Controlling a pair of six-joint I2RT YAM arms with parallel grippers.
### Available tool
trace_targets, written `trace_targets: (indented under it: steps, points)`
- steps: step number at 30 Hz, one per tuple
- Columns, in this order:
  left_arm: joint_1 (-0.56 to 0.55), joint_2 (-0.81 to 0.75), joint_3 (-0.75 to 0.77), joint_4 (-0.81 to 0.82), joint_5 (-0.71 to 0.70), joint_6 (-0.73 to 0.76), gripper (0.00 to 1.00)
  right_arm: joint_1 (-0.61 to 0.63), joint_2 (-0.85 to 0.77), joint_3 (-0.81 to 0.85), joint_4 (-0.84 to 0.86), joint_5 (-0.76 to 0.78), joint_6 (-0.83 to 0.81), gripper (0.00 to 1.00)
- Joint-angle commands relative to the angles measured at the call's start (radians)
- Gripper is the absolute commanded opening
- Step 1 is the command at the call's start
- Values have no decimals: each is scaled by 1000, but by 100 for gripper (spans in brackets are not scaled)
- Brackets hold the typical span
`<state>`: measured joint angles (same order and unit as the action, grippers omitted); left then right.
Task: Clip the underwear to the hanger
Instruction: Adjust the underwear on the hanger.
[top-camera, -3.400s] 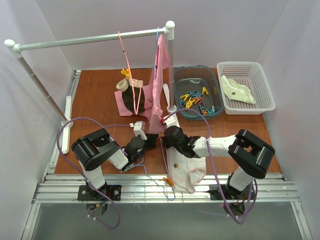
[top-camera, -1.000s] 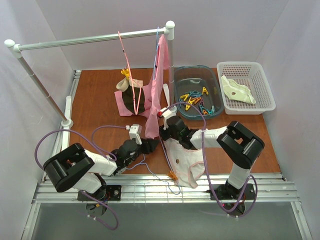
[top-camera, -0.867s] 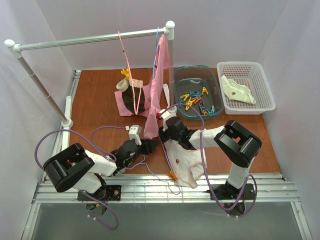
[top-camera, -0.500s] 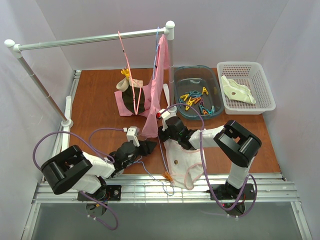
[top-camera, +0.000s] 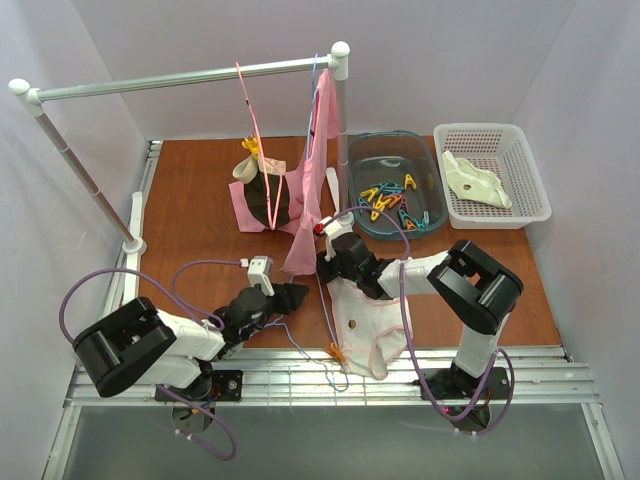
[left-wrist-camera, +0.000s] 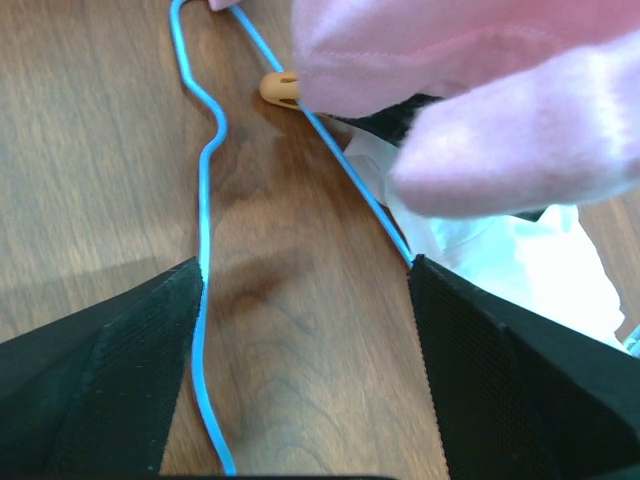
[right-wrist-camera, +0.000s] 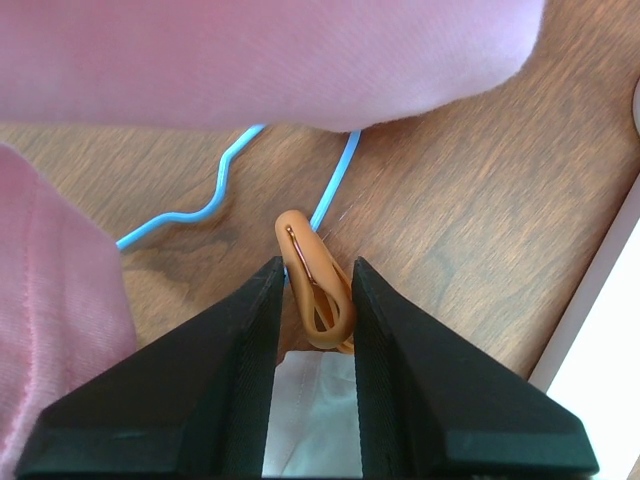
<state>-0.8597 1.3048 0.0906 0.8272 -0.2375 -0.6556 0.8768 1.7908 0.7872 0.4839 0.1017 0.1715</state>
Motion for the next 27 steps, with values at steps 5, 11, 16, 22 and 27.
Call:
trace_targets:
  steps: [5, 11, 16, 22, 27]
  points:
    - [-2, 5, -38, -20, -71, -15, 69, -1, -19, 7, 54, 7, 68, 25]
    - [-2, -18, -51, -60, -111, -6, 67, -2, -18, -9, 110, -8, 91, 5]
    - [-2, -56, -58, -89, -111, -3, 67, 2, -40, -20, 104, 7, 63, 1]
    - [-4, -107, -84, -108, -109, -4, 66, 33, -91, 9, -25, 88, 10, 1]
    - [-2, -93, -83, -88, -85, 7, 66, 131, -67, 75, -142, 271, -33, 1]
